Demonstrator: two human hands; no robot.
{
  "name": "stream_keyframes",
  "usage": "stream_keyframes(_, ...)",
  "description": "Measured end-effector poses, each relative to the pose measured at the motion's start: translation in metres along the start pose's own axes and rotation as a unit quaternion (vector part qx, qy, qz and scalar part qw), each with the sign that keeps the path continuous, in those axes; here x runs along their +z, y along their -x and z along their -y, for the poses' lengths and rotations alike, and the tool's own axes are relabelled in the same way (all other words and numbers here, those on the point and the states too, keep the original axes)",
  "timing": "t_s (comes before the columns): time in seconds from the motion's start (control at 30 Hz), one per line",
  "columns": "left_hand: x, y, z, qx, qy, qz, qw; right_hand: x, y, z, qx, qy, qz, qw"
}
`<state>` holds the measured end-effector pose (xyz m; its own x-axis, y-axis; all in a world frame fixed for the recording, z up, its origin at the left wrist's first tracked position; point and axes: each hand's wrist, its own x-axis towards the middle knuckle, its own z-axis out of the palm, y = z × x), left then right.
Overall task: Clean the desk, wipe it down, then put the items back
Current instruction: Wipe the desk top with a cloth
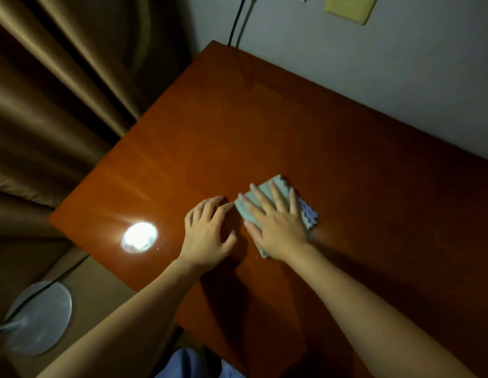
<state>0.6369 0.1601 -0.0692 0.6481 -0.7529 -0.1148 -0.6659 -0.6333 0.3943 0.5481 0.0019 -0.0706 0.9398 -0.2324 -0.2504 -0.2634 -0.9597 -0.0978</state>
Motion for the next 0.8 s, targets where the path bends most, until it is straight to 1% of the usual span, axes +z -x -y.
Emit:
stream_keyframes(0.03,0.000,-0.007,-0.003,-0.001,0.000,0.001,1.000,0.004,0.009,-0.011,-0.038,0.014,0.004,0.999)
stream_keyframes(0.07,-0.001,-0.013,-0.006,-0.003,0.001,0.003,1.000,0.006,0.016,-0.025,-0.055,0.020,0.008,0.998)
stream_keyframes(0.13,-0.001,-0.027,-0.012,-0.007,0.007,0.006,1.000,0.004,0.025,-0.057,-0.040,0.029,0.015,0.999)
stream_keyframes(0.2,-0.001,-0.037,-0.016,-0.013,0.015,0.008,1.000,-0.002,0.022,-0.093,0.010,0.031,0.023,0.999)
stream_keyframes(0.3,0.002,-0.044,-0.019,-0.016,0.025,0.000,1.000,-0.016,-0.006,-0.127,0.119,0.014,0.009,0.993)
stream_keyframes(0.4,0.005,-0.046,-0.020,-0.020,0.027,-0.017,0.999,-0.030,-0.057,-0.119,0.232,-0.039,-0.025,0.972)
stream_keyframes(0.47,0.006,-0.048,-0.021,-0.022,0.026,-0.019,0.999,-0.036,-0.091,-0.101,0.271,-0.074,-0.038,0.959)
stream_keyframes(0.53,0.006,-0.051,-0.022,-0.024,0.024,-0.020,0.999,-0.039,-0.109,-0.081,0.237,-0.075,-0.032,0.968)
stream_keyframes(0.63,0.007,-0.059,-0.026,-0.028,0.016,-0.025,0.999,-0.032,-0.095,-0.064,0.119,-0.030,-0.009,0.992)
stream_keyframes(0.73,0.009,-0.074,-0.036,-0.029,0.013,-0.017,0.999,-0.020,-0.058,-0.079,-0.021,0.005,0.000,1.000)
stream_keyframes(0.77,0.010,-0.080,-0.040,-0.028,0.016,-0.013,0.999,-0.018,-0.046,-0.091,-0.051,0.014,-0.001,0.999)
stream_keyframes(0.8,0.010,-0.087,-0.045,-0.027,0.021,-0.010,0.999,-0.017,-0.037,-0.106,-0.059,0.022,0.003,0.998)
